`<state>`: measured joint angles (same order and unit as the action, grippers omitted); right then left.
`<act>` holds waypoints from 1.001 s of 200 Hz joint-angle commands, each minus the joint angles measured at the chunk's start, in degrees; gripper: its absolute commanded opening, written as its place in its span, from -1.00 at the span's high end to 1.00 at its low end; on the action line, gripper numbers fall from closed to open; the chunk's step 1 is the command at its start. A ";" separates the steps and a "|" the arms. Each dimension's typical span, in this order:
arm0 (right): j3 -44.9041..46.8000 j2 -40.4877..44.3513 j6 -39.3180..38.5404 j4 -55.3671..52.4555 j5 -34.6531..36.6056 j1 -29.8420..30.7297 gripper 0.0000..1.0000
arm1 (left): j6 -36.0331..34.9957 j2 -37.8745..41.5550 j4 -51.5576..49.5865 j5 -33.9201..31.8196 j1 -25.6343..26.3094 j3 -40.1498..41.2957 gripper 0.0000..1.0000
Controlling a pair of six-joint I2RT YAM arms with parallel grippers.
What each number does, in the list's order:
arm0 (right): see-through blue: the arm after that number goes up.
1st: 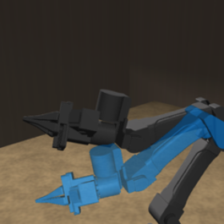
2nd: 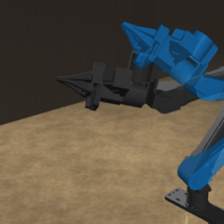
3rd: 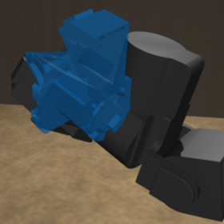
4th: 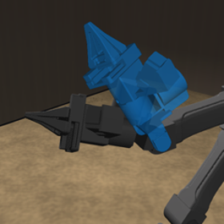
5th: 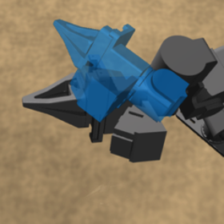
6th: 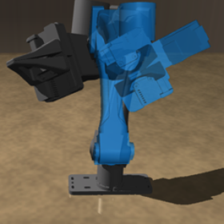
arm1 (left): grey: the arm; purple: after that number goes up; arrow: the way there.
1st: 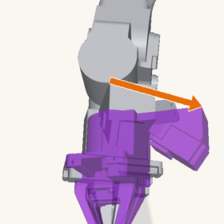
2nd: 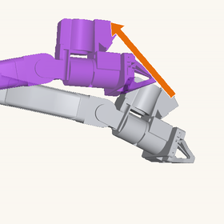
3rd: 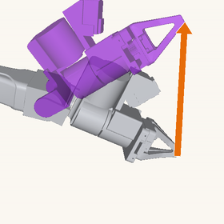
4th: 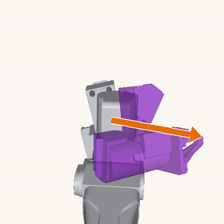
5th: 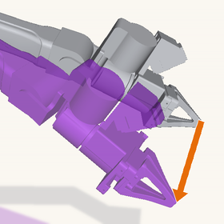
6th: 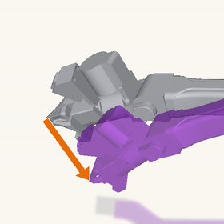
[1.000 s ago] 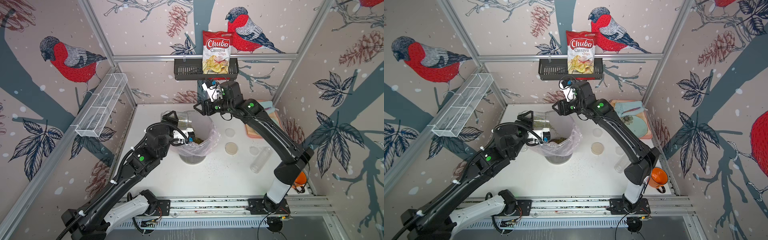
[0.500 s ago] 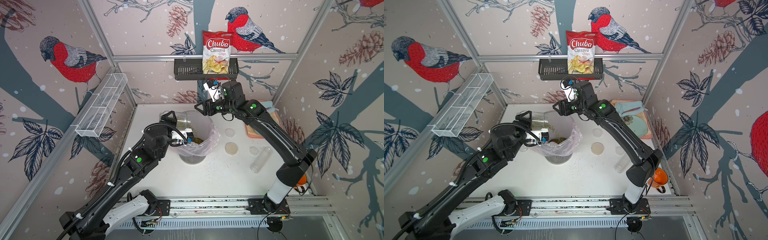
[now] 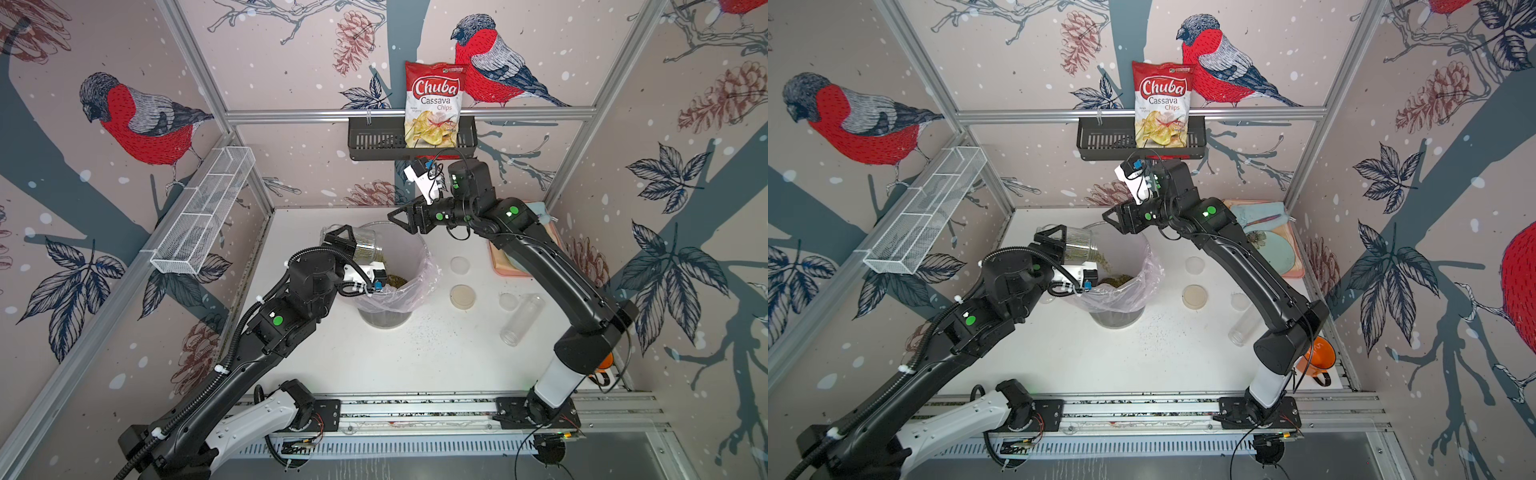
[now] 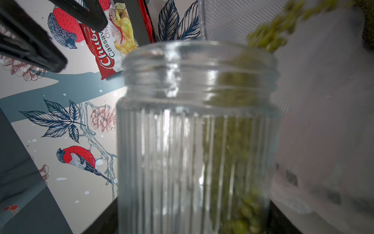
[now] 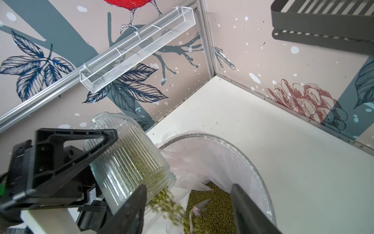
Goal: Empty moldy mung beans from jars
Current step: Pour the moldy mung beans from the jar into the trash bin.
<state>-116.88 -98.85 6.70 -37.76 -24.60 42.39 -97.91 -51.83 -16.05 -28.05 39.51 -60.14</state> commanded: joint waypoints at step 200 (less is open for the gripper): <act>1.39 0.86 -4.87 1.68 -8.14 -1.07 -0.34 | -3.00 -1.96 3.39 1.65 -0.57 -3.75 1.00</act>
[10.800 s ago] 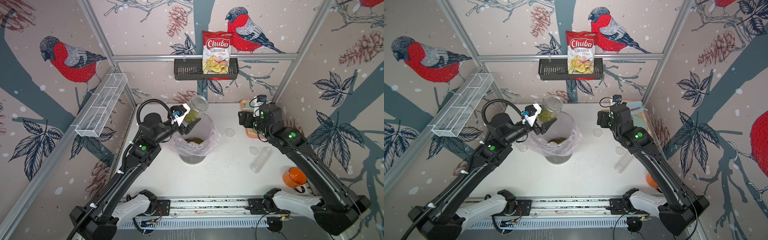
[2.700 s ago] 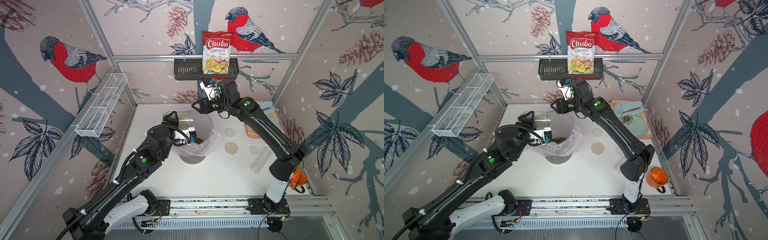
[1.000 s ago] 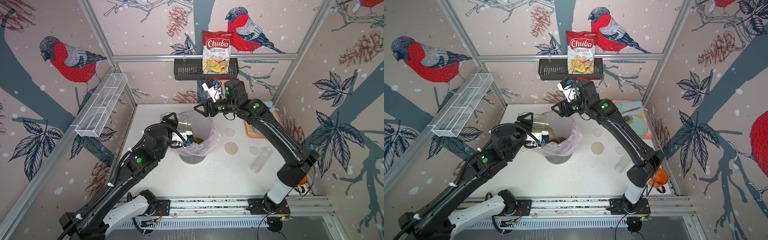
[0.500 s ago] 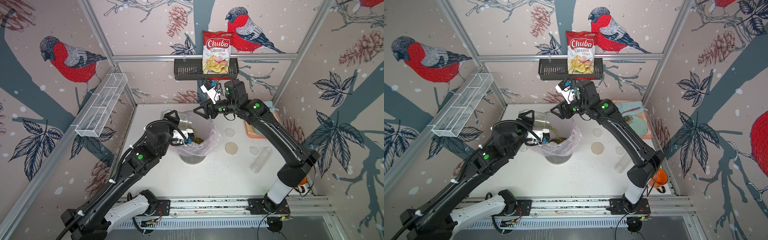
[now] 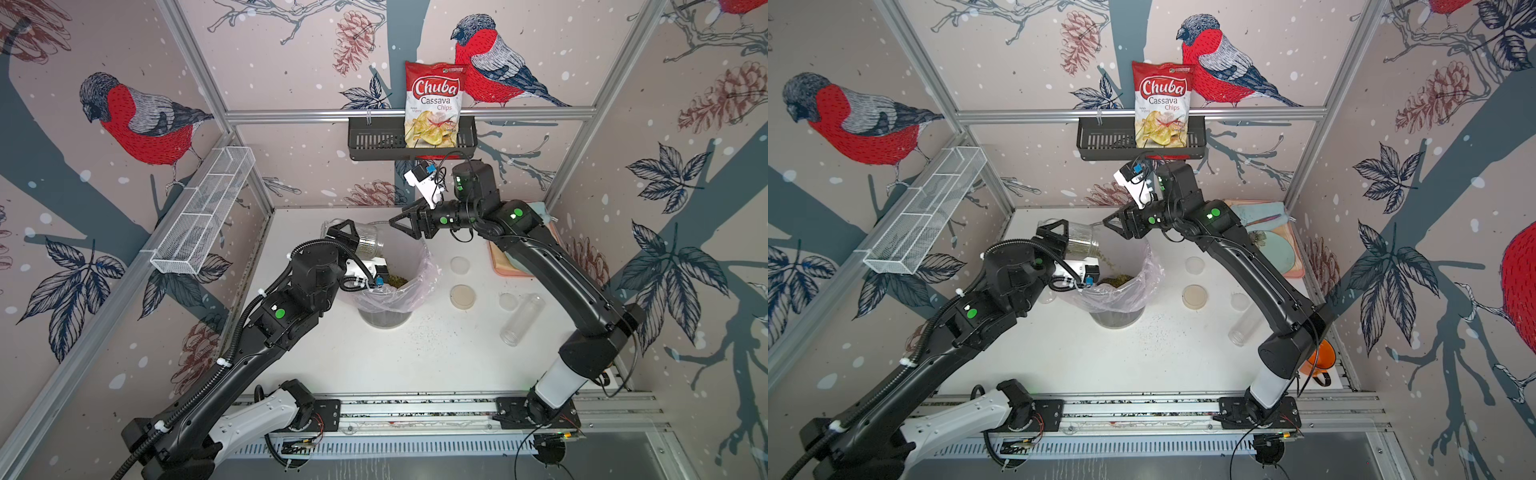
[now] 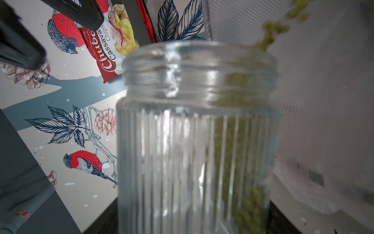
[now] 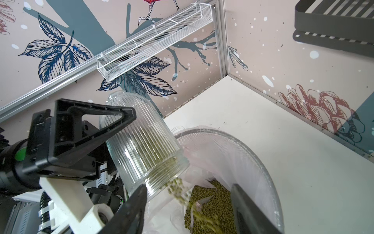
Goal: Empty moldy mung beans from jars
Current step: Pour the moldy mung beans from the jar into the trash bin.
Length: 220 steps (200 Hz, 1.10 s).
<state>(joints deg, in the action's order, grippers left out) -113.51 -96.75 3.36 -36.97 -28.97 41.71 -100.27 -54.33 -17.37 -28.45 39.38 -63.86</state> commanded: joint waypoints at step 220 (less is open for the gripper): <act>-21.58 -16.50 -22.76 -19.94 -7.33 8.62 -0.59 | -2.04 0.38 4.90 5.72 0.17 0.65 1.00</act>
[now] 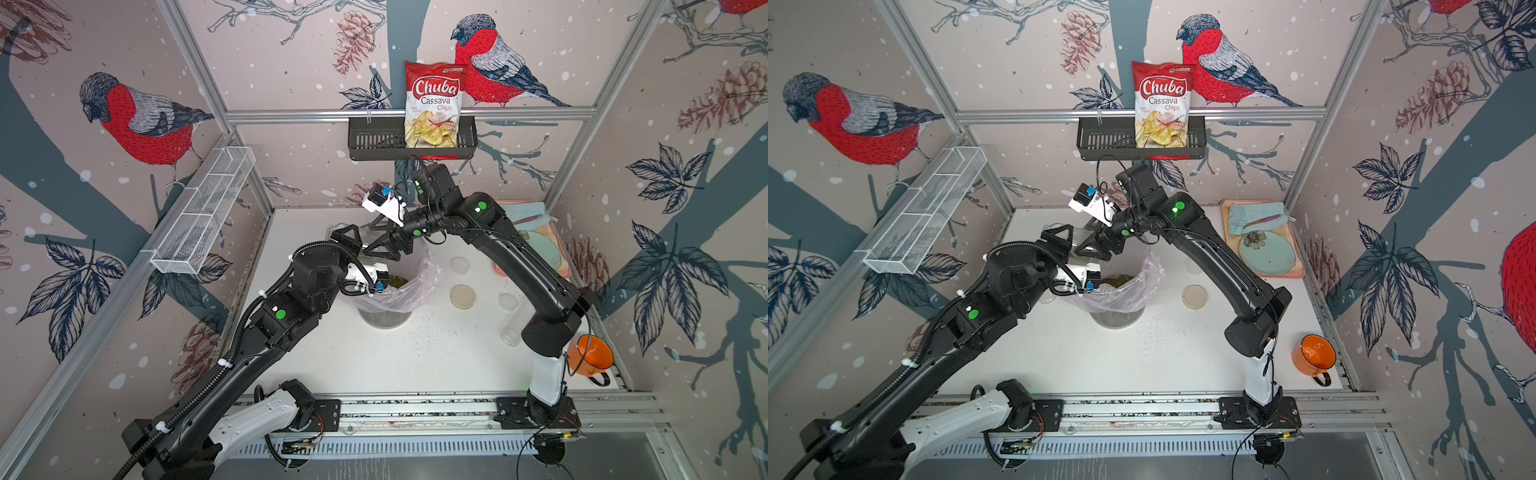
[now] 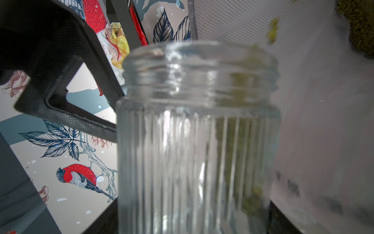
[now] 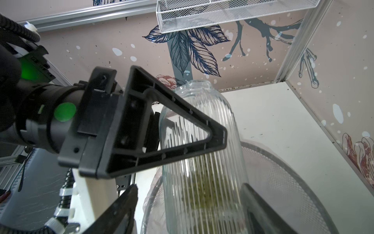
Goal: Empty moldy mung beans from jars
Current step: Pour the moldy mung beans from the jar into the trash bin.
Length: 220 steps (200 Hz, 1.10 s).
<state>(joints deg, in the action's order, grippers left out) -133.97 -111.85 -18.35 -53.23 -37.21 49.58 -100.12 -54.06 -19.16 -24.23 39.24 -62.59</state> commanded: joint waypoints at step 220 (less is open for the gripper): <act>-1.87 -6.08 -1.68 -4.33 4.44 1.22 -0.76 | -2.62 0.10 8.13 1.73 0.88 -0.47 1.00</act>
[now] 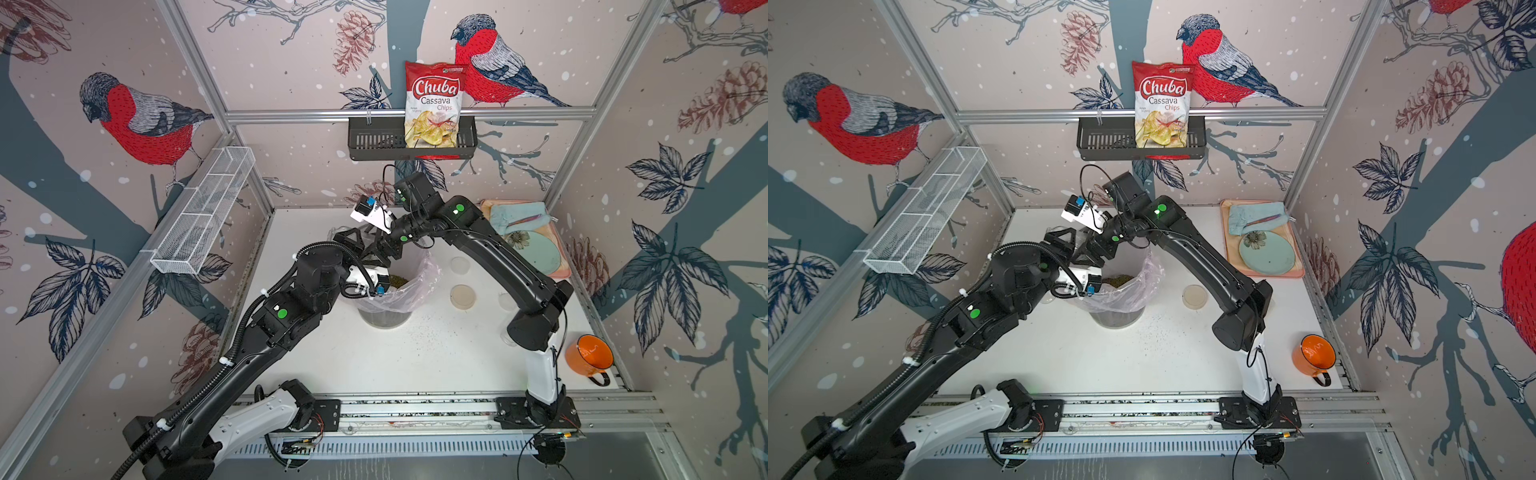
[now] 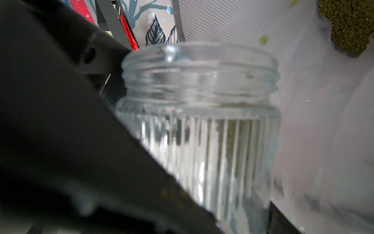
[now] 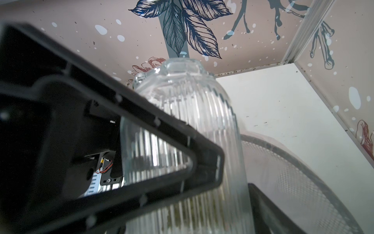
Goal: Empty moldy mung beans from jars
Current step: Pour the moldy mung beans from the jar into the trash bin.
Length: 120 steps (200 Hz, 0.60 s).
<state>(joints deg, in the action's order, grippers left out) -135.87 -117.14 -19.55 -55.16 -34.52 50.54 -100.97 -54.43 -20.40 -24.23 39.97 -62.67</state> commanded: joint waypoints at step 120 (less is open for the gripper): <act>1.58 0.60 -0.84 -1.97 1.23 0.30 -0.87 | -1.52 0.73 9.29 1.29 0.11 -0.86 1.00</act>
<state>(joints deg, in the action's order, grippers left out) -134.54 -116.64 -19.57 -55.75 -34.48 50.57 -102.15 -54.13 -20.36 -22.52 40.01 -62.61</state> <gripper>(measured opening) 0.941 0.772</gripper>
